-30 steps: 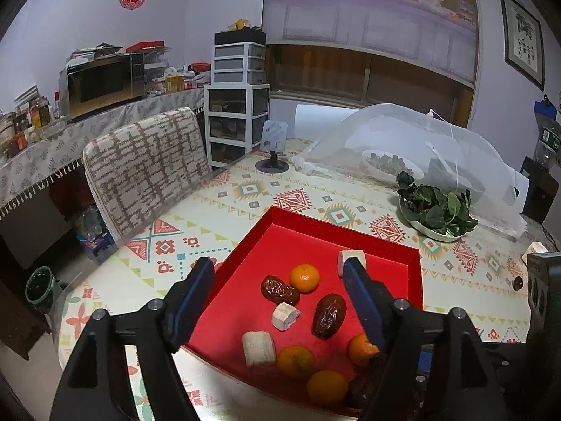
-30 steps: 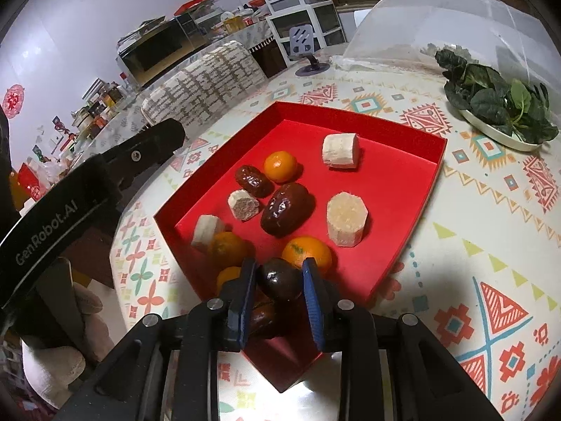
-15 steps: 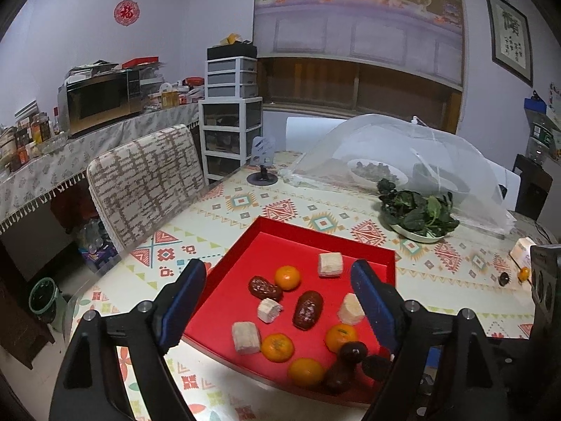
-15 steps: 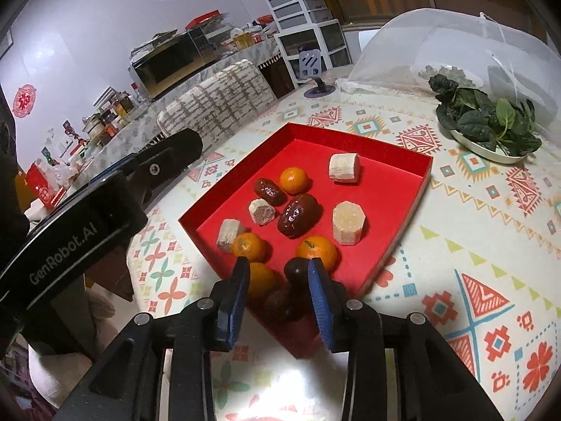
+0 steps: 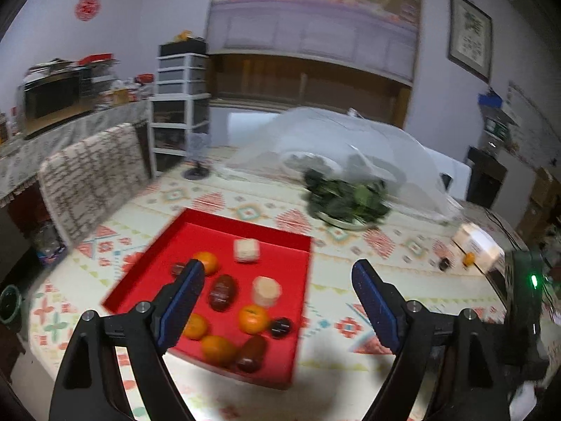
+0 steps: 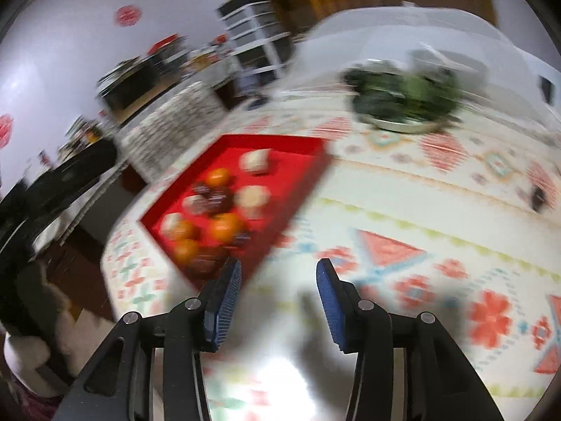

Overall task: Organize fruits
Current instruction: 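Move both open tools back toward the remaining fruit beside the tissue box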

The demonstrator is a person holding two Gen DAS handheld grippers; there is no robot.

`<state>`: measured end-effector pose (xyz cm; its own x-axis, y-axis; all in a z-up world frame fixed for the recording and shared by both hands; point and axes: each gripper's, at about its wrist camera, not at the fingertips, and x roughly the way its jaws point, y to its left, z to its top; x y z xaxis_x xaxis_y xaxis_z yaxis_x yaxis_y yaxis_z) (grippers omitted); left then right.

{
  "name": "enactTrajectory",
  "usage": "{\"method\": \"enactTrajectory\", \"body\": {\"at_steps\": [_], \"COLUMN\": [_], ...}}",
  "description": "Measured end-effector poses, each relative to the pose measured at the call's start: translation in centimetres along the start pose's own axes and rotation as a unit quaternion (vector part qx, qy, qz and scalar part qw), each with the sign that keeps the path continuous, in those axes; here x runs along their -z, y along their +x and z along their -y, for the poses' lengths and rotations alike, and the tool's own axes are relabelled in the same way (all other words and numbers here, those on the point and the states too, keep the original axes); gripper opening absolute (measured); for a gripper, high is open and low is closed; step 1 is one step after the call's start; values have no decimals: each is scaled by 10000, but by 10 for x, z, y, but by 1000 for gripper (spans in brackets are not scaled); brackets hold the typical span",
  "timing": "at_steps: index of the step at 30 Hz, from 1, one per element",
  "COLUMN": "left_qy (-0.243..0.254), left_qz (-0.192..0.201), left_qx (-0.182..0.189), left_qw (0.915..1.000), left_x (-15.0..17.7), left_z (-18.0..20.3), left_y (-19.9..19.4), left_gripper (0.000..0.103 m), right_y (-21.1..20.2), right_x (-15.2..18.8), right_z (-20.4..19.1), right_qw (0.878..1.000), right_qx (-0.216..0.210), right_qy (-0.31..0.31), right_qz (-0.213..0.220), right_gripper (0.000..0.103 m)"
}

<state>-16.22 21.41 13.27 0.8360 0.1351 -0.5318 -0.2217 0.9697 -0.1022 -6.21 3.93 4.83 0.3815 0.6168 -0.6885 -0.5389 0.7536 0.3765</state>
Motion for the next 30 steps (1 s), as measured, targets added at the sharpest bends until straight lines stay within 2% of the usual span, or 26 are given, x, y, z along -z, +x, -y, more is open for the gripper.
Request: {"method": "enactTrajectory", "body": {"at_steps": [5, 11, 17, 21, 25, 30], "left_qy": [283, 514, 661, 756, 773, 760], "left_qz": [-210, -468, -640, -731, -851, -1018], "left_qx": [236, 453, 526, 646, 777, 882], "left_qw": [9991, 9965, 9944, 9923, 9903, 9880], "left_x": [7, 16, 23, 27, 30, 33], "left_z": [36, 65, 84, 96, 104, 110], "left_y": [17, 30, 41, 45, 51, 61], "left_gripper": [85, 85, 85, 85, 85, 85], "right_y": [-23, -53, -75, -87, -83, -63], "right_x": [-1, 2, 4, -3, -18, -35], "right_z": [75, 139, 190, 222, 256, 282], "right_qw": [9962, 9880, 9750, 9579, 9438, 9378], "right_qx": [284, 659, 1040, 1599, 2021, 2222], "right_qy": [813, 1323, 1841, 2169, 2384, 2510], "right_qz": [157, 441, 681, 993, 1077, 901], "right_gripper": [49, 49, 50, 50, 50, 50]}}
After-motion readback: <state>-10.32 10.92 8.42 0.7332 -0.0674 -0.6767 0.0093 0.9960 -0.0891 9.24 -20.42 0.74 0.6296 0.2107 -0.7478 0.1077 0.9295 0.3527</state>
